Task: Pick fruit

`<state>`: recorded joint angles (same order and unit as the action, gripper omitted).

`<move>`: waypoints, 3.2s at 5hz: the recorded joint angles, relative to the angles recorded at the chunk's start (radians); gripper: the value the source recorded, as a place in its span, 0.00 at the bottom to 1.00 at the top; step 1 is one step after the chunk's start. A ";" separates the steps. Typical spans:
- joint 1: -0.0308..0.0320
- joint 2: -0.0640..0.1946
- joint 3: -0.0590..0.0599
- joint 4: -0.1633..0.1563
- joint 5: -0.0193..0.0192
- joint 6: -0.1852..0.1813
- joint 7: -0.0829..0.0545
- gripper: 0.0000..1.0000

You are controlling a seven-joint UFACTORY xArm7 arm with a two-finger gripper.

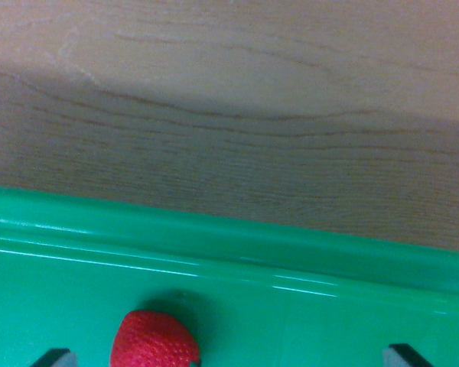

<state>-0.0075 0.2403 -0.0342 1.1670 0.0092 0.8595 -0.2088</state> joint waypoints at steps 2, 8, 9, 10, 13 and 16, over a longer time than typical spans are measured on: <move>0.0041 0.014 0.004 -0.029 0.0033 -0.044 -0.013 0.00; 0.0157 0.052 0.017 -0.114 0.0127 -0.168 -0.051 0.00; 0.0192 0.064 0.020 -0.139 0.0155 -0.205 -0.062 0.00; 0.0192 0.064 0.020 -0.139 0.0155 -0.205 -0.062 0.00; 0.0253 0.084 0.027 -0.183 0.0203 -0.270 -0.081 0.00; 0.0278 0.092 0.029 -0.201 0.0223 -0.297 -0.090 0.00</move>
<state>0.0202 0.3328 -0.0047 0.9660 0.0316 0.5629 -0.2983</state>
